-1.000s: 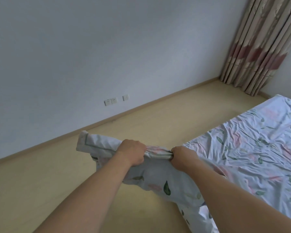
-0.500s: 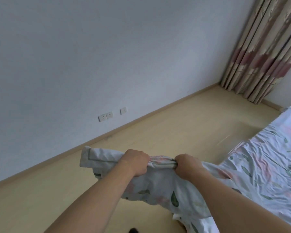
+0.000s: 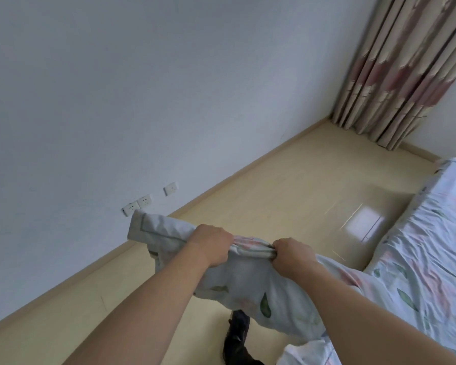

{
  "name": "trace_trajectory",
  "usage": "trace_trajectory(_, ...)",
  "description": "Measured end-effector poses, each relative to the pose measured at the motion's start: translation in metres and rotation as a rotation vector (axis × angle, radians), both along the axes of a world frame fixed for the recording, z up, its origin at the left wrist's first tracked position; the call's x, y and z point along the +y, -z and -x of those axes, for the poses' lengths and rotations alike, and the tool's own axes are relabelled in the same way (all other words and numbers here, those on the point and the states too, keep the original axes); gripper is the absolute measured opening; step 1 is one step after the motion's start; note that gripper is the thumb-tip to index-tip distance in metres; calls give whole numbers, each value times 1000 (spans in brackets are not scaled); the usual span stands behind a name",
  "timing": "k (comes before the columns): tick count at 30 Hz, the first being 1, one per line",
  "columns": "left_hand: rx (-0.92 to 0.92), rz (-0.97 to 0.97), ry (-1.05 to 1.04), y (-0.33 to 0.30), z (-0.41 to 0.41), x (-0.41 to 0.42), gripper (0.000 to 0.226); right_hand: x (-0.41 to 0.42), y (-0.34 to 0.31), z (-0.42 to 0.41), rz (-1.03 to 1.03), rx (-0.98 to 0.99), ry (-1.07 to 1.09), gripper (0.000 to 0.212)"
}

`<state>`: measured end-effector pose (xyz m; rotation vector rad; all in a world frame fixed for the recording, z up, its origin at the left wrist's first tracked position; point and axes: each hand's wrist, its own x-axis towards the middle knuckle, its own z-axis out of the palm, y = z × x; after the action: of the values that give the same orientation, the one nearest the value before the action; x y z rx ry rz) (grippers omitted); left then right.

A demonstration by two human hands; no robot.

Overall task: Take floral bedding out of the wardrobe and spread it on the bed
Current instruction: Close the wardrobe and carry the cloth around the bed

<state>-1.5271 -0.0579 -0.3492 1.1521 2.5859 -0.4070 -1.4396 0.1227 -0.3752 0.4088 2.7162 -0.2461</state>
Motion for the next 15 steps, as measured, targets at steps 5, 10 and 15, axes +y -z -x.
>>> trace_trajectory(5, -23, 48, 70, 3, 98, 77, 28, 66, 10, 81, 45, -19, 76, 20)
trace_trajectory(10, -8, 27, 163, 0, 171, 166, 28, 135, 6, 134, 66, -14, 214, 22)
trace_trajectory(15, 3, 1, 291, 1, 231, 268, 30, 217, 6, 172, 82, 17, 385, 21)
